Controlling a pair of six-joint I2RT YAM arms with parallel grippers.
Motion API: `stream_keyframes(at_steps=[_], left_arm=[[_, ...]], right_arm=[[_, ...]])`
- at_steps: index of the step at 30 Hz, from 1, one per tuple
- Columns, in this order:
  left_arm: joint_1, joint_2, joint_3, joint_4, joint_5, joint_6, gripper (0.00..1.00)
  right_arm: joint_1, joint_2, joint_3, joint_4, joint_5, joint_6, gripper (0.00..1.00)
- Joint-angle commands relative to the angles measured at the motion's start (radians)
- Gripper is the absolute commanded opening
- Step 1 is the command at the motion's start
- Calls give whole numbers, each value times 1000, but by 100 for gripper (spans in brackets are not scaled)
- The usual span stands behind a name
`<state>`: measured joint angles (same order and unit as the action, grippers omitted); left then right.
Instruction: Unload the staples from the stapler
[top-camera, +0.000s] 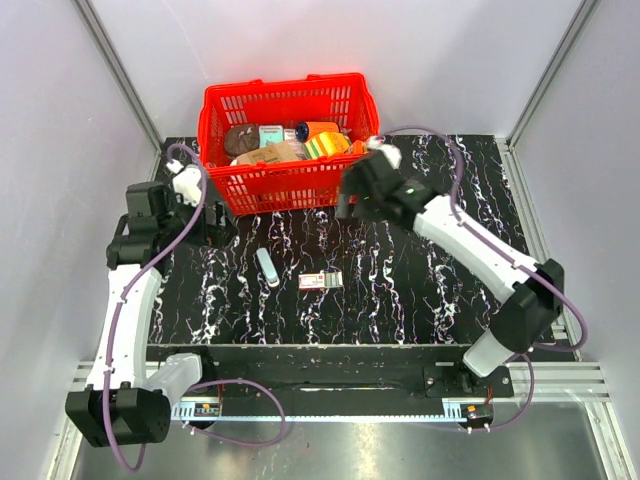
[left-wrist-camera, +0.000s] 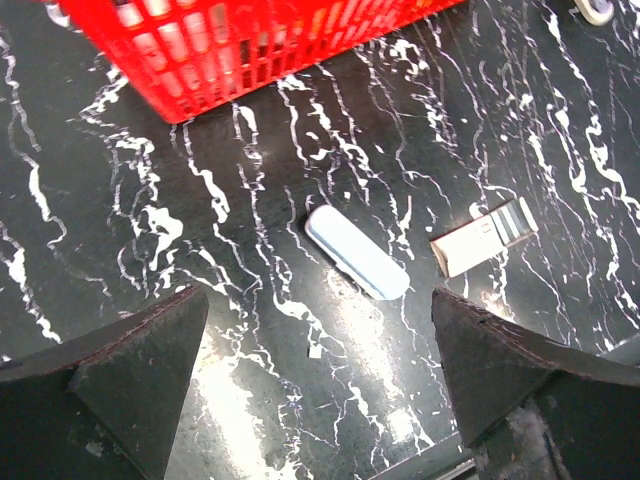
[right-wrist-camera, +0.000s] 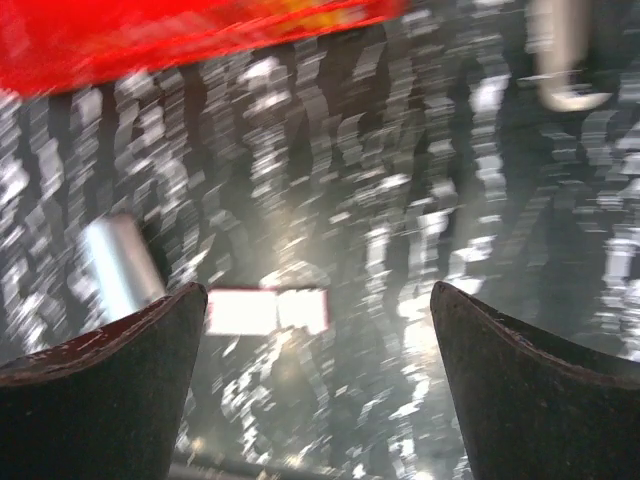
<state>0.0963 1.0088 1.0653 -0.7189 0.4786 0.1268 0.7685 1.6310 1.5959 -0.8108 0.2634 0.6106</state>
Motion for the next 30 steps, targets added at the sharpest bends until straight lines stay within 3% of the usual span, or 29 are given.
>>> stream_keyframes(at_steps=[1,9,17,23,30], left_arm=[[-58,-22,10,6,-57,28,99],[-122,-7,-8,6,-58,59,99],[-130,-6,-25,6,-57,106,99],[-130,-6,-28,7,-35,145,99],[-130,20,-36,15,-48,166,99]], right_arm=[[-156,-25,-128,36,111,-107,99],[-348,30,-257,290,131,-307,99],[-399,216,-140,401,99,-521,99],[-459,341,-87,450,63,-552,88],[-497,424,-34,456,5,-552,84]])
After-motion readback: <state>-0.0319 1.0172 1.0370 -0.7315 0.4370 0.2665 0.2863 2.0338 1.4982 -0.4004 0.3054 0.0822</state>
